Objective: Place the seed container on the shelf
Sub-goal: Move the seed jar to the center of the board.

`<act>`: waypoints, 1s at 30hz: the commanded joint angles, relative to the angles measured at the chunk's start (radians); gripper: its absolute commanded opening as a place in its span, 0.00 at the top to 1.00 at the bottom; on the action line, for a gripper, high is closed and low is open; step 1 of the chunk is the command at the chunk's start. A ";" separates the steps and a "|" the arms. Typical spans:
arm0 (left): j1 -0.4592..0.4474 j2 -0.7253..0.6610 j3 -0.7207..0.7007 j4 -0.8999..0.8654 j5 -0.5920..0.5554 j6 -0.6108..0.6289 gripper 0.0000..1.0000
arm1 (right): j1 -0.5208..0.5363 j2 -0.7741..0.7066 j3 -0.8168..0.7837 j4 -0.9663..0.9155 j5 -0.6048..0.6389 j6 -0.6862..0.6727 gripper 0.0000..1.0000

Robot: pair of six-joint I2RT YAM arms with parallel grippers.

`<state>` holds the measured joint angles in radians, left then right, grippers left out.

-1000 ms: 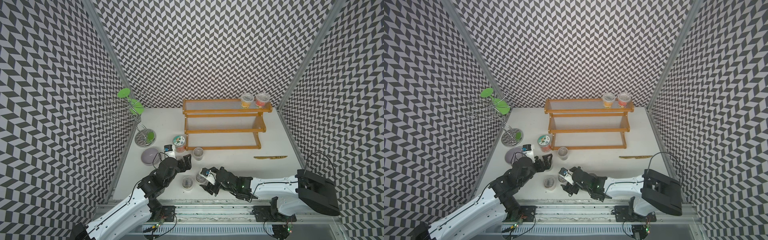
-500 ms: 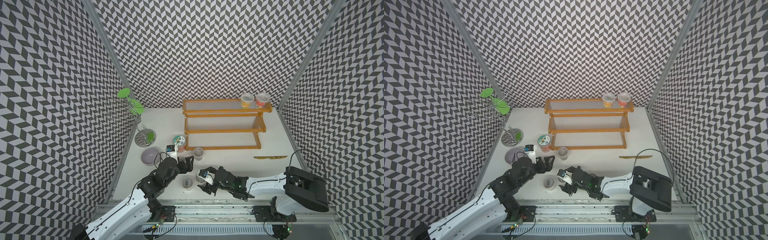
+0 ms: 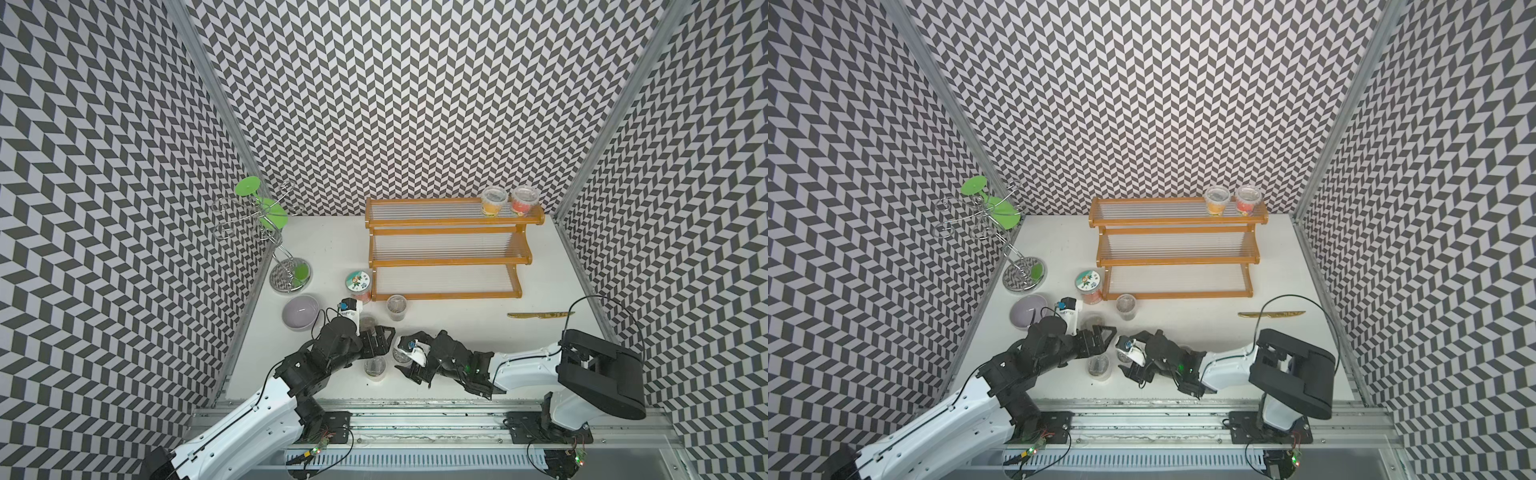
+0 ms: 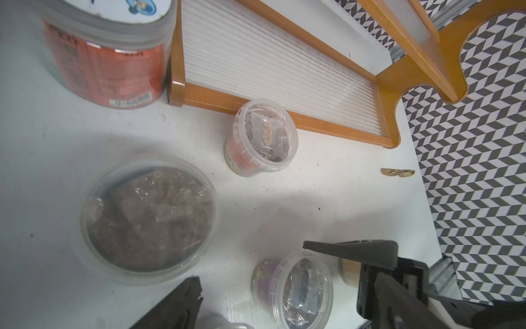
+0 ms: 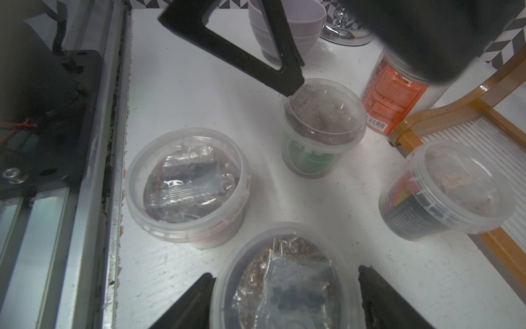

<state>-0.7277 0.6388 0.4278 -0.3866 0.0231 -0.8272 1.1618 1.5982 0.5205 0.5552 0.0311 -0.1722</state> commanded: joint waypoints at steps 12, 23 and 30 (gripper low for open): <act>-0.067 -0.033 0.034 -0.085 -0.003 -0.091 0.01 | -0.023 0.007 -0.016 0.061 -0.007 0.032 0.27; -0.067 -0.051 0.039 -0.052 -0.031 -0.062 0.00 | -0.094 -0.032 -0.006 -0.012 0.035 0.071 0.27; -0.067 -0.043 0.036 -0.027 -0.030 -0.052 0.01 | -0.138 0.021 0.047 -0.067 0.041 0.061 0.25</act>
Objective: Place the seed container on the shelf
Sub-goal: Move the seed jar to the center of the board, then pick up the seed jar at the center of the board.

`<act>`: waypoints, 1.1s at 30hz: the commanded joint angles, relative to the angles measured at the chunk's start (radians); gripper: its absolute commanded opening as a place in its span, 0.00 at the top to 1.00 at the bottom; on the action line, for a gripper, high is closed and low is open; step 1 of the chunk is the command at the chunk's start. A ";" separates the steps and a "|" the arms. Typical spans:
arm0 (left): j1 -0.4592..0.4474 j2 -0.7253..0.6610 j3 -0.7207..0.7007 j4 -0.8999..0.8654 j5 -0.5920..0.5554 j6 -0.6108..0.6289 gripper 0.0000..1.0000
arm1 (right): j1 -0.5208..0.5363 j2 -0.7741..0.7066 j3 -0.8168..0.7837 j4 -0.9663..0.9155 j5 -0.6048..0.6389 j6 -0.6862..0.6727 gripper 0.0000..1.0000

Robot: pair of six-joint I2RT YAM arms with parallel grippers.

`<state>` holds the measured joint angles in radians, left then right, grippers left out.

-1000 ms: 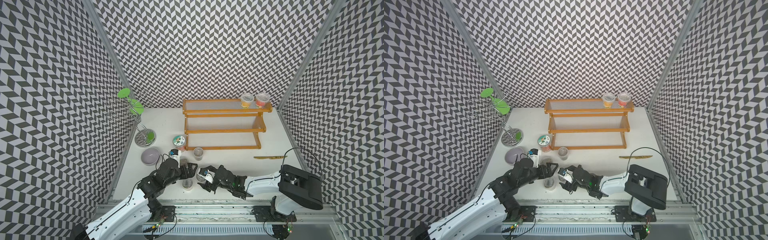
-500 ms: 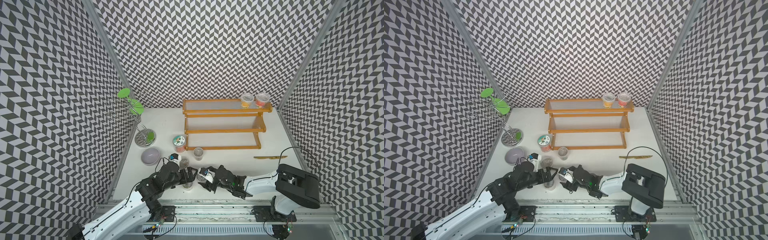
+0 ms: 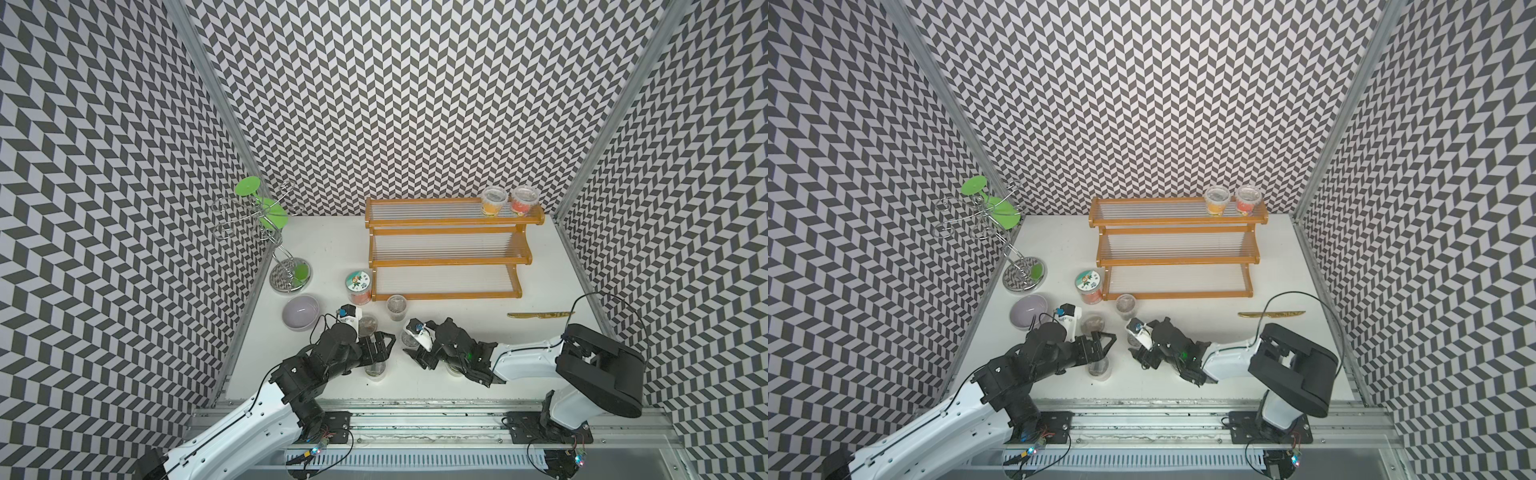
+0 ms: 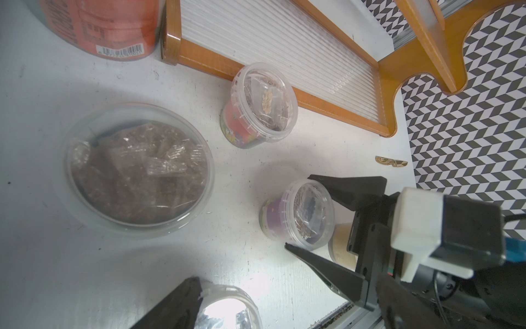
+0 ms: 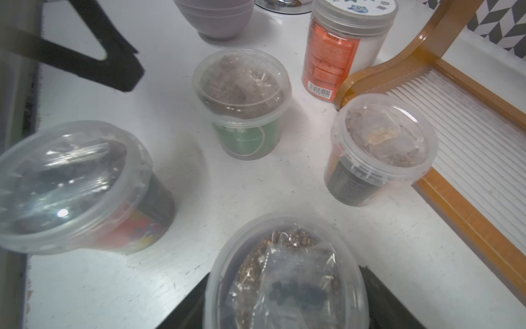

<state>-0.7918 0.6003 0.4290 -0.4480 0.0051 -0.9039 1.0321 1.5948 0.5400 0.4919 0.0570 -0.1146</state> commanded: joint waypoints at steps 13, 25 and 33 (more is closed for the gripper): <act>-0.002 0.011 0.031 0.060 0.024 0.062 0.00 | -0.018 0.023 0.012 0.083 -0.059 0.035 0.19; -0.003 0.012 0.026 0.064 0.018 0.070 0.00 | -0.025 0.014 0.005 0.074 -0.058 0.032 0.24; -0.003 0.019 0.045 0.071 0.019 0.092 0.01 | -0.028 -0.119 -0.001 0.005 -0.047 0.059 0.26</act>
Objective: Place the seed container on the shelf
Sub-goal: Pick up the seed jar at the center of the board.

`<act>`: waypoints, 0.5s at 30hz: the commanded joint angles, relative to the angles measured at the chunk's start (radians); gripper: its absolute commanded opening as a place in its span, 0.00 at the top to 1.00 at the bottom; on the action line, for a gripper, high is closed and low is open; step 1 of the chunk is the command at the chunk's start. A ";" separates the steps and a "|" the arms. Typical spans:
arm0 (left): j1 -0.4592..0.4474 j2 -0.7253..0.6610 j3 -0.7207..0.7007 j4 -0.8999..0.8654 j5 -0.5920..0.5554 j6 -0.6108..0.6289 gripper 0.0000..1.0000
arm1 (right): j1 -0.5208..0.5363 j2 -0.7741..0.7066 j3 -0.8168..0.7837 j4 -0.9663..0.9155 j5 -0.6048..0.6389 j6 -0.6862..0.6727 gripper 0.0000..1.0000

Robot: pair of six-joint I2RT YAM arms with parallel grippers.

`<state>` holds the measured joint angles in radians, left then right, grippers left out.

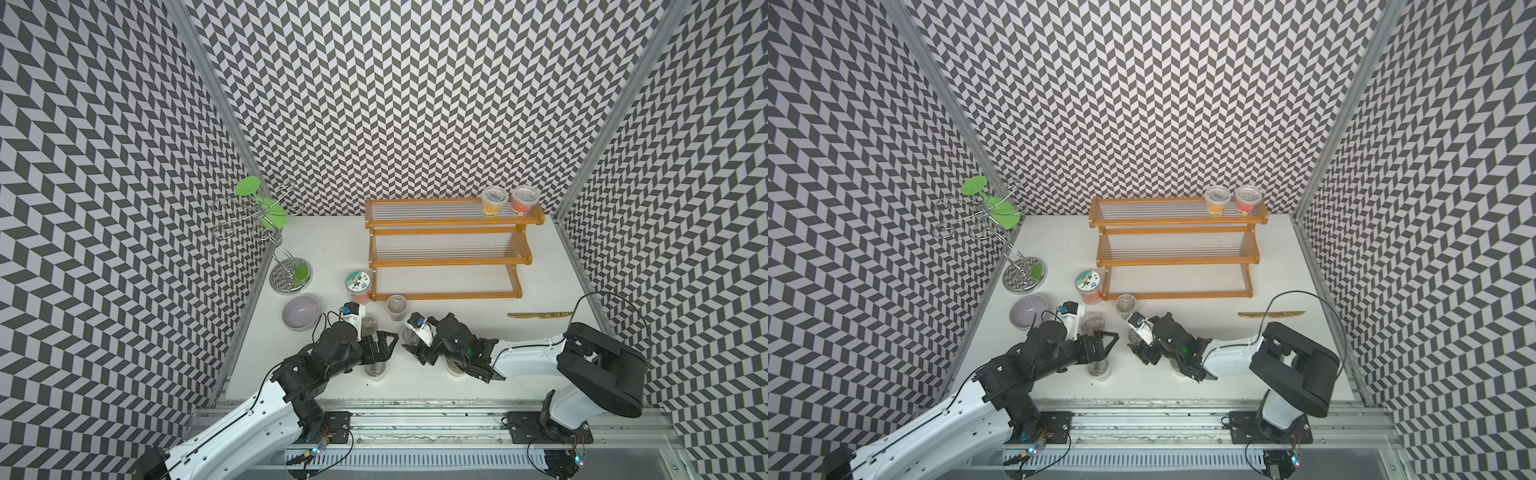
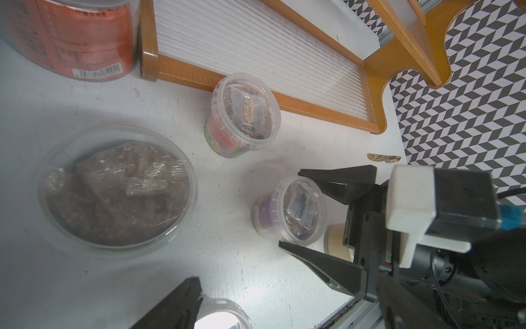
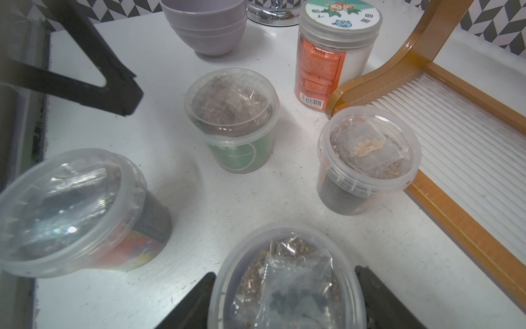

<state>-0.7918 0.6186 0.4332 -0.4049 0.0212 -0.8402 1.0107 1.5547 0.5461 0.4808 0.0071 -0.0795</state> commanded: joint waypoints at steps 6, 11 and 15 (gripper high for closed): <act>-0.003 0.008 0.072 0.051 -0.003 0.068 0.00 | -0.039 -0.235 0.038 -0.162 -0.007 0.080 0.26; -0.003 0.021 0.112 0.114 -0.015 0.188 0.00 | -0.088 -0.325 0.150 -0.403 -0.004 0.162 0.25; -0.003 0.040 0.102 0.258 0.016 0.368 0.00 | -0.099 -0.336 0.270 -0.577 0.032 0.201 0.25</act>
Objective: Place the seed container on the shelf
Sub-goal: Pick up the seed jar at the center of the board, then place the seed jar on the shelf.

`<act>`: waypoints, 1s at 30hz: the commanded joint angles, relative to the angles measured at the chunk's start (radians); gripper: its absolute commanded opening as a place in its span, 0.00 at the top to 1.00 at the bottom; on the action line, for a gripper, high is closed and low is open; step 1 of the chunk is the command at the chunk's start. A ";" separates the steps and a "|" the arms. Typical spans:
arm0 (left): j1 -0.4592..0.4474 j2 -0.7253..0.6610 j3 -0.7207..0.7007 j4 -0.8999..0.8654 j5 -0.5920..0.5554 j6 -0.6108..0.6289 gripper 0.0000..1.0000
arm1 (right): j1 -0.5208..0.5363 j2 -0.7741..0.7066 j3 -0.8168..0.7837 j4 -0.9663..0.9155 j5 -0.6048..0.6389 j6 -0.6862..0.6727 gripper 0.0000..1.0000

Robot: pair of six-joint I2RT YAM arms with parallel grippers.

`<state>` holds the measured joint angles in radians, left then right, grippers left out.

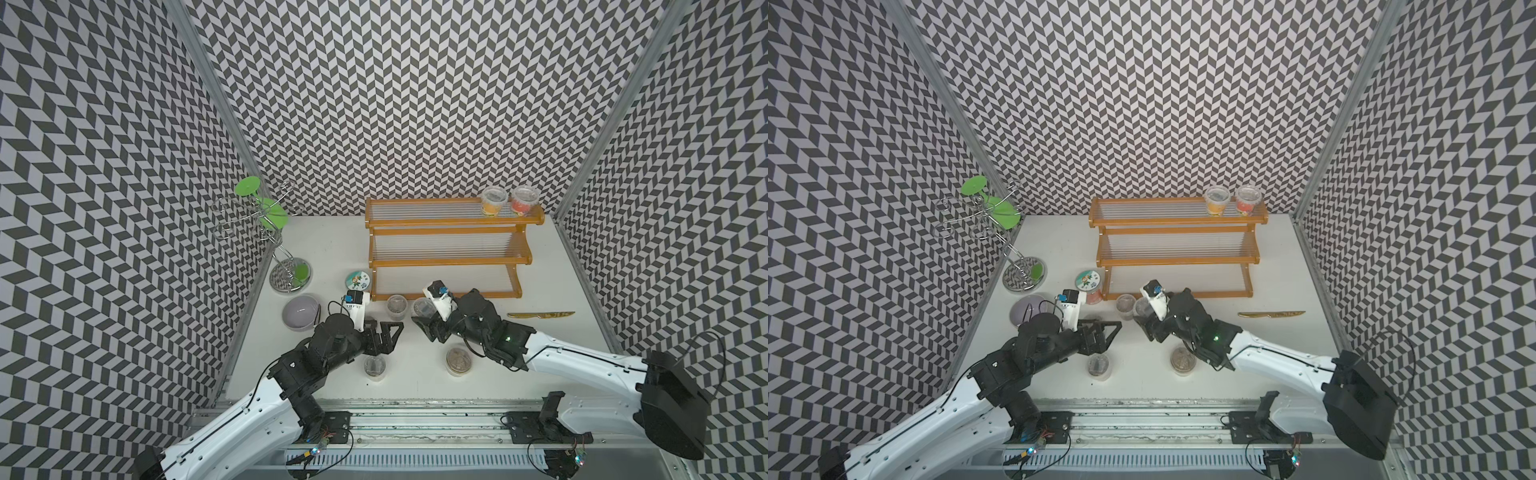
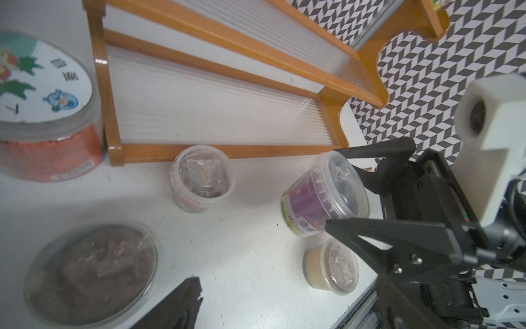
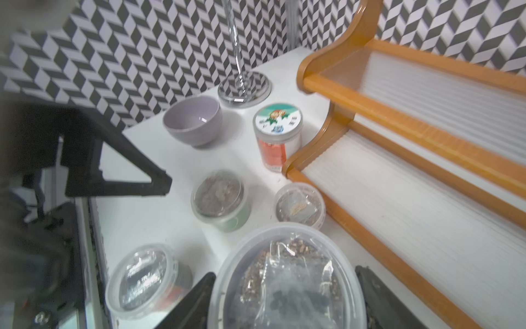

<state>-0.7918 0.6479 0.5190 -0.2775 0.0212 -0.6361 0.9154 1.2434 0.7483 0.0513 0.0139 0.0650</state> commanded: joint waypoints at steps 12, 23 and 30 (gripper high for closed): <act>-0.003 0.079 -0.077 0.504 0.031 0.489 0.02 | -0.035 -0.056 0.269 -0.344 0.106 0.104 0.24; -0.003 0.108 -0.100 0.492 -0.026 0.414 0.02 | -0.036 -0.039 0.236 -0.359 0.141 0.116 0.26; -0.004 0.128 -0.114 0.555 0.020 0.430 0.02 | -0.046 -0.033 0.307 -0.406 0.182 0.107 0.26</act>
<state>-0.7918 0.7670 0.4126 0.2081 0.0139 -0.2180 0.8791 1.2114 1.0031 -0.3622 0.1623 0.1692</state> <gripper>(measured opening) 0.978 0.744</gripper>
